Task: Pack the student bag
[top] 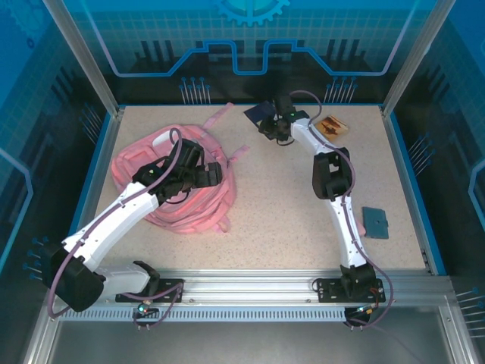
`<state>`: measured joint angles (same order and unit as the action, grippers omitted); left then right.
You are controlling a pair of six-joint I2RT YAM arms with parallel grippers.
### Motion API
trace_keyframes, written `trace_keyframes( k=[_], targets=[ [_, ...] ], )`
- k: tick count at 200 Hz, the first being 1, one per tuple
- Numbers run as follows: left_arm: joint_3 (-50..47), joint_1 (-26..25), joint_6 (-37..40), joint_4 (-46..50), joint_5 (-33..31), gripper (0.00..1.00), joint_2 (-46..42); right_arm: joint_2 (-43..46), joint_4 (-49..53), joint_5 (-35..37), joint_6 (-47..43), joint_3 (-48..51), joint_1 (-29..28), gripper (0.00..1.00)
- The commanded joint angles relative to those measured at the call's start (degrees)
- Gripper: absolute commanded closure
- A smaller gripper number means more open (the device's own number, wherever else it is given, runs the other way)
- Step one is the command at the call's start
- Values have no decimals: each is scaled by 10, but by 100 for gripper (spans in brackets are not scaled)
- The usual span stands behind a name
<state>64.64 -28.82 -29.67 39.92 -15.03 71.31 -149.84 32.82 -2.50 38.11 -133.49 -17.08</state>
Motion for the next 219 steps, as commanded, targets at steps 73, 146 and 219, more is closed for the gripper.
trace_keyframes(
  k=[73,146,219],
  targets=[
    [7,4,-6,-18,39,1,24,209,37,-7,-33,375,2,47],
    [22,4,-1,-19,65,1,43,469,31,-36,-122,698,7,48],
    [22,2,-39,-32,68,1,43,483,-8,-49,-59,617,-2,46]
  ],
)
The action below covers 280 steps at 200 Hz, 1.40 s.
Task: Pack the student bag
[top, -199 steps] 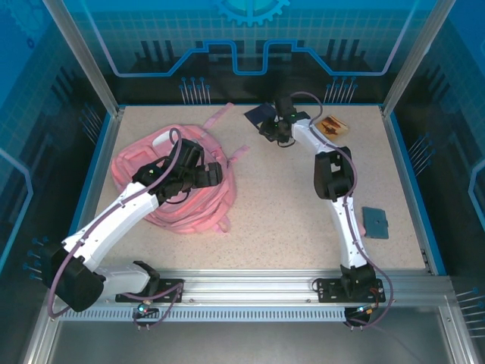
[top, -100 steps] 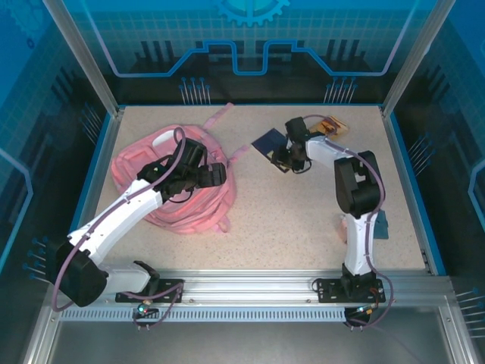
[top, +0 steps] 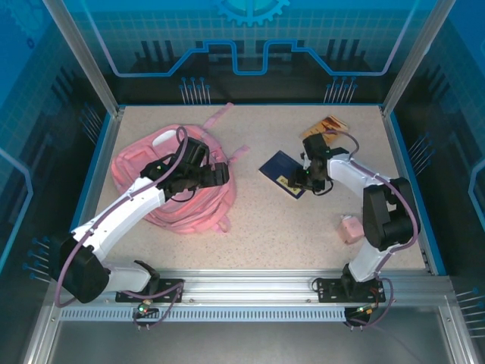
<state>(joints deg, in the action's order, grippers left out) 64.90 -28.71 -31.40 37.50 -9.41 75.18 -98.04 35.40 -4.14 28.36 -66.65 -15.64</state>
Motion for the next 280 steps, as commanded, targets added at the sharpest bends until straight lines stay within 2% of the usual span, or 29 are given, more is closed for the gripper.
trace_keyframes(
  k=[1,35,71,105,135,155,177,232,249,280],
  targets=[
    [19,1,-22,-7,11,1,4,-38,-34,-33,41,-54,-18,46],
    [20,1,-26,-1,13,1,4,-132,-41,-19,85,-158,-40,46],
    [20,1,-26,6,10,1,-1,-230,8,15,97,-276,-57,47],
    [14,1,-25,3,12,1,1,-266,32,28,93,-302,-76,47],
    [18,1,-23,3,14,1,11,-270,45,4,66,-284,-97,47],
    [20,1,-19,0,16,1,17,-251,46,-23,45,-240,-119,47],
    [22,1,-17,-4,21,1,24,-194,30,-50,38,-144,-145,47],
    [32,-2,-16,-31,55,1,64,-3,13,-36,85,95,-167,47],
    [42,-8,-17,-42,68,2,85,42,30,-17,91,123,-165,47],
    [87,-34,-6,-52,110,8,145,96,58,6,87,114,-133,45]
  ],
)
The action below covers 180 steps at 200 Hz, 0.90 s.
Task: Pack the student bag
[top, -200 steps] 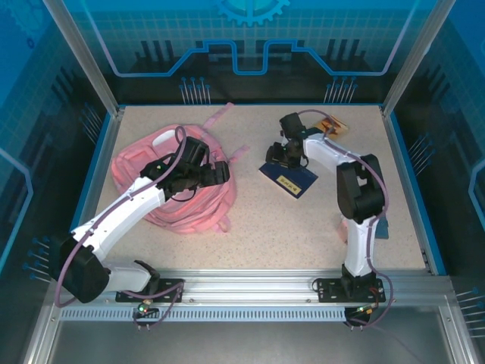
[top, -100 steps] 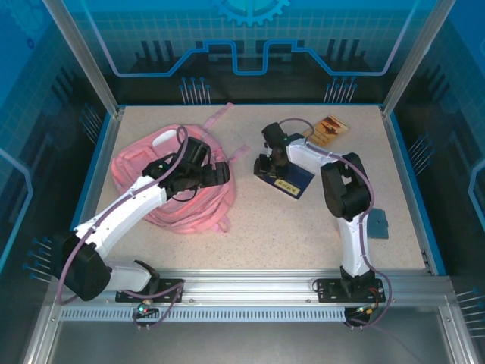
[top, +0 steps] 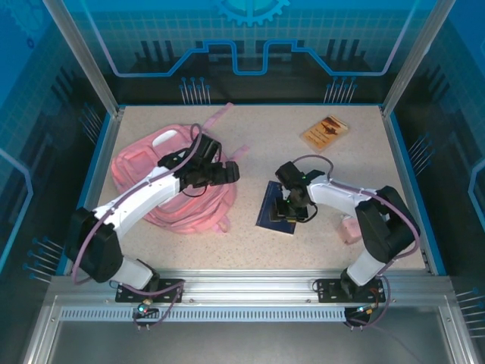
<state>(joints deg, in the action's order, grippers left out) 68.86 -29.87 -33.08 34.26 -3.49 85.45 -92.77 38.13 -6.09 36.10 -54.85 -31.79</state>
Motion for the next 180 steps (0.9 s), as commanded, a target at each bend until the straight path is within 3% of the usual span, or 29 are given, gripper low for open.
trace_keyframes(
  k=[1,67,92,121,180],
  targets=[
    [49,-24,12,-20,52,9,44,44,31,25,10,-5,31,45],
    [159,-105,-2,5,103,20,222,75,13,18,1,-19,171,41],
    [178,-110,-13,4,117,25,267,57,-2,-10,-1,-10,185,42],
    [190,-111,-21,-1,134,31,302,31,-19,-42,-1,3,186,50],
    [181,-114,-34,-17,163,42,342,-3,-32,-49,-1,21,182,64]
  ],
)
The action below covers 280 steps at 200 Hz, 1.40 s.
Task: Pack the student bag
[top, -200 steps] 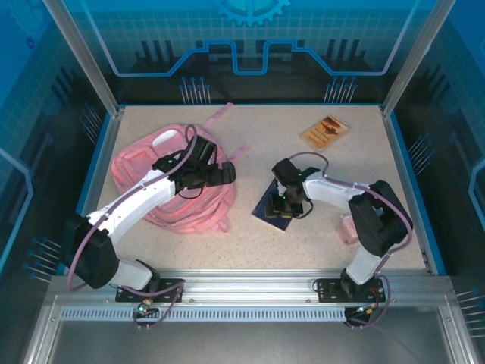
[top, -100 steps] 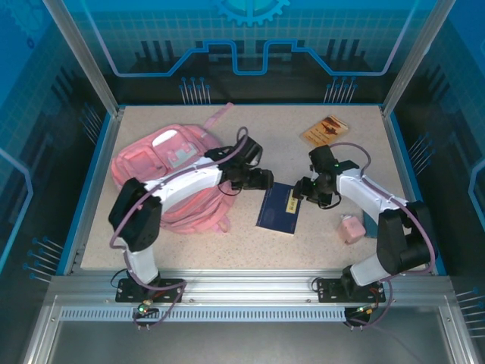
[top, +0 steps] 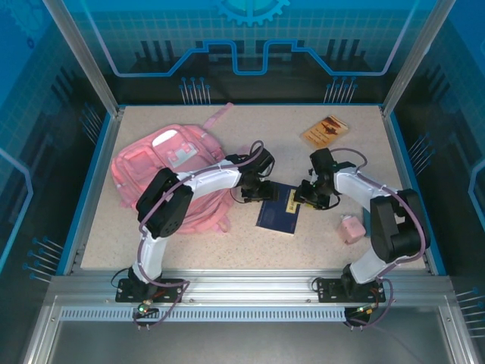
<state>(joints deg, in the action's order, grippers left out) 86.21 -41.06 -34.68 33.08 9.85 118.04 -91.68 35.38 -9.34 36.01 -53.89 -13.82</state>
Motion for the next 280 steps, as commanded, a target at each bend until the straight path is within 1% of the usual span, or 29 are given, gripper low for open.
trace_keyframes(
  k=[1,35,52,63,89,111,143,165,191,203,223,253,280],
  targets=[
    [7,-2,-19,-5,31,42,16,-15,-4,-16,0,11,2,64],
    [0,-4,-19,-15,46,46,23,-34,-14,-18,0,18,-6,72],
    [-8,-5,-20,-19,57,47,25,-42,-18,-21,0,20,-10,73],
    [-12,-5,-22,-19,61,47,26,-49,-21,-23,0,21,-15,73],
    [-18,-5,-23,-11,55,43,26,-68,-30,-42,-7,24,-17,73],
    [-20,-5,-21,-3,38,42,23,-72,-32,-41,-8,26,-17,72],
    [-22,-6,-17,-5,43,44,22,-58,-29,-42,-9,23,-16,69],
    [-21,-9,-16,-2,40,49,34,-47,-35,-75,-11,15,-16,68],
    [-19,-17,-12,2,35,57,53,-53,-50,-167,-16,3,-17,67],
    [-19,-21,-11,3,33,60,60,-53,-51,-184,-14,-1,-17,68],
    [-13,-29,-6,19,14,62,71,-40,-42,-179,-10,-7,-18,69],
    [-12,-32,-3,36,-7,65,86,-14,-10,-143,-12,-20,-18,72],
    [-11,-34,-1,44,-17,66,84,1,11,-113,-11,-24,-18,78]
  ],
)
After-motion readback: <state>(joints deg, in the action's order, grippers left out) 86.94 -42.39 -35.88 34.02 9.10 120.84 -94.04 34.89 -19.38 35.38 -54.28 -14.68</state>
